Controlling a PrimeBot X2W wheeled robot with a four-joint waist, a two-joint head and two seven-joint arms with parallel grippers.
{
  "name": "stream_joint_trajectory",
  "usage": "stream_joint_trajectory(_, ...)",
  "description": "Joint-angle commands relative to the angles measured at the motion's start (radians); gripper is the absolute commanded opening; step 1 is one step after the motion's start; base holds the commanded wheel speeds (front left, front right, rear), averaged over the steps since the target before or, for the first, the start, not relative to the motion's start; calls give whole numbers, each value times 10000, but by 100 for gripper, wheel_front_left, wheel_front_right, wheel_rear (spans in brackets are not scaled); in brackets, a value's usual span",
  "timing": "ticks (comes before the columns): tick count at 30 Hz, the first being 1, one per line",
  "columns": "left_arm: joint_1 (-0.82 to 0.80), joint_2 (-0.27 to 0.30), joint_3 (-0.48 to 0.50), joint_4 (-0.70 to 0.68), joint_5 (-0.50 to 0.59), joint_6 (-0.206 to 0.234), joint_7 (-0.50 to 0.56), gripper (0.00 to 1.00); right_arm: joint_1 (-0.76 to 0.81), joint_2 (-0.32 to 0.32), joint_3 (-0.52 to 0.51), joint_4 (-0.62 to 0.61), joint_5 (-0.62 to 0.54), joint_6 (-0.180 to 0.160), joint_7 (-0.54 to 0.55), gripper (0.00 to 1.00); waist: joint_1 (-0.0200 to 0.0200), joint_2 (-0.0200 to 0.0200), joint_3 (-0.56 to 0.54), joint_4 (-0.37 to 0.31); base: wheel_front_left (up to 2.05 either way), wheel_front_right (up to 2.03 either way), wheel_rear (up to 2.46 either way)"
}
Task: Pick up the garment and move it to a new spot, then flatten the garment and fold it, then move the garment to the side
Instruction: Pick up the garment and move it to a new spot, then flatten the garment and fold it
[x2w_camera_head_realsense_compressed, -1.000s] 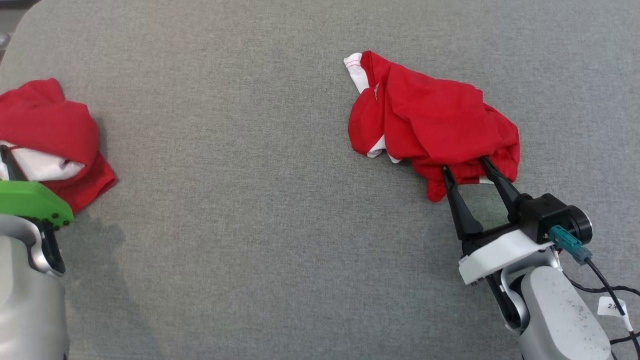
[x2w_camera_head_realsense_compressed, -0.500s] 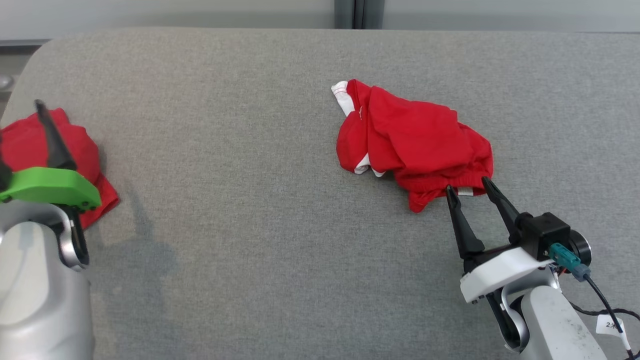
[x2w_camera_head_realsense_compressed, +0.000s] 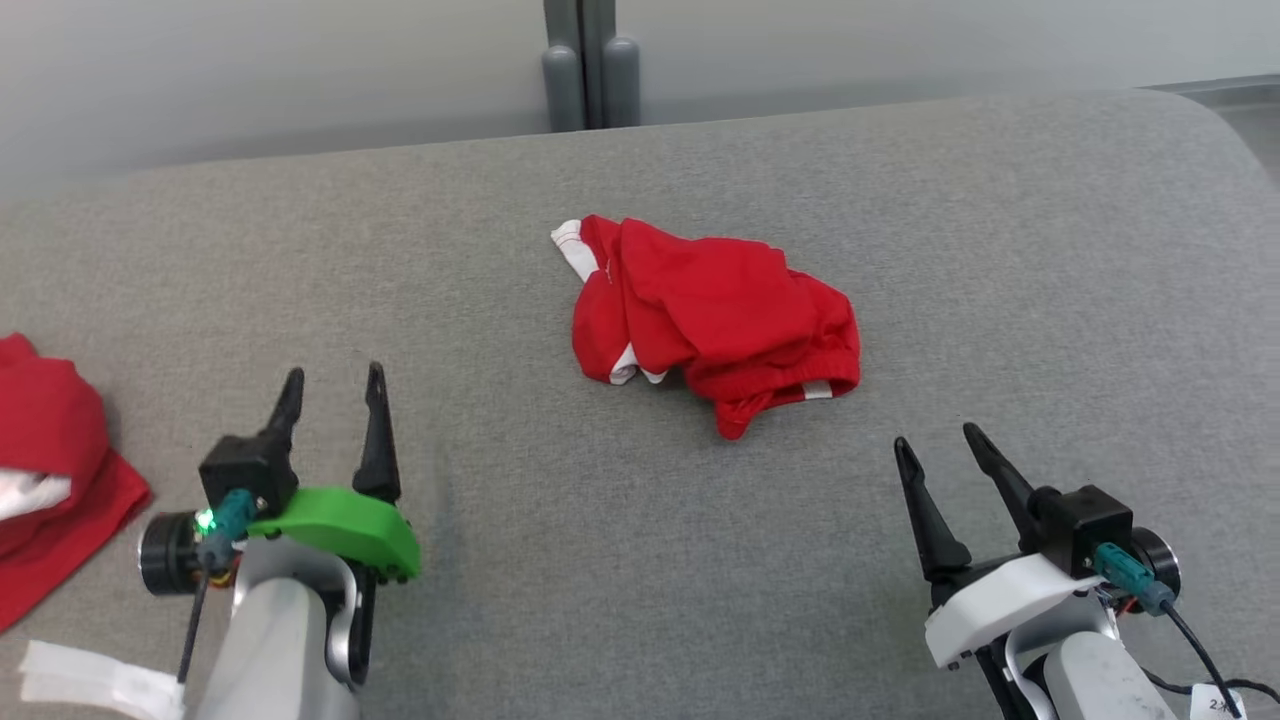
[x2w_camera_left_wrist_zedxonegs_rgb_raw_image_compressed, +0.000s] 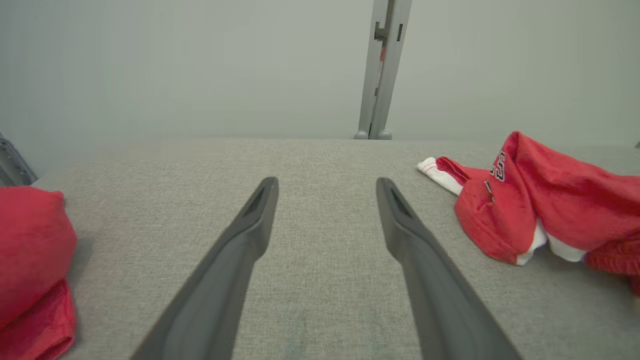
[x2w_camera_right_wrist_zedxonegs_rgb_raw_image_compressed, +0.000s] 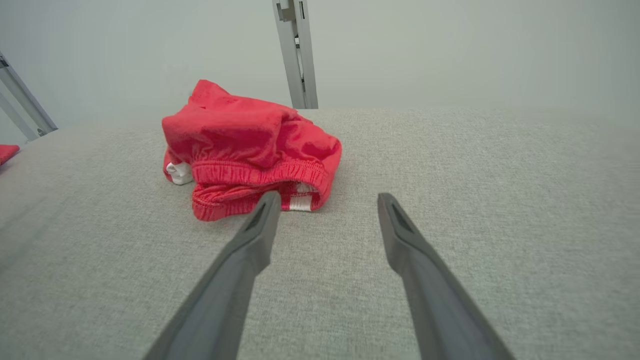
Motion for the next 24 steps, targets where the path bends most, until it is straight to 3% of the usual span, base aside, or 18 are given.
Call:
stream_joint_trajectory(1, 392, 33, -74, 0, -43, -24, -3, 100, 177, -23, 6, 53, 16, -14, -1, 100, 0, 0, -238, -400, 0, 0, 0)
stream_joint_trajectory(12, 2427, -4, -1107, -1009, -848, 662, -3, 100, 590, -17, 67, 302, 197, -14, -1, 100, 0, 0, -339, -414, 0, 0, 0)
stream_joint_trajectory(24, 2144, -3, -1853, -1341, -1202, 977, -4, 100, -638, -19, 645, 516, -80, -14, -1, 100, 0, 0, 396, 125, 0, 0, 0)
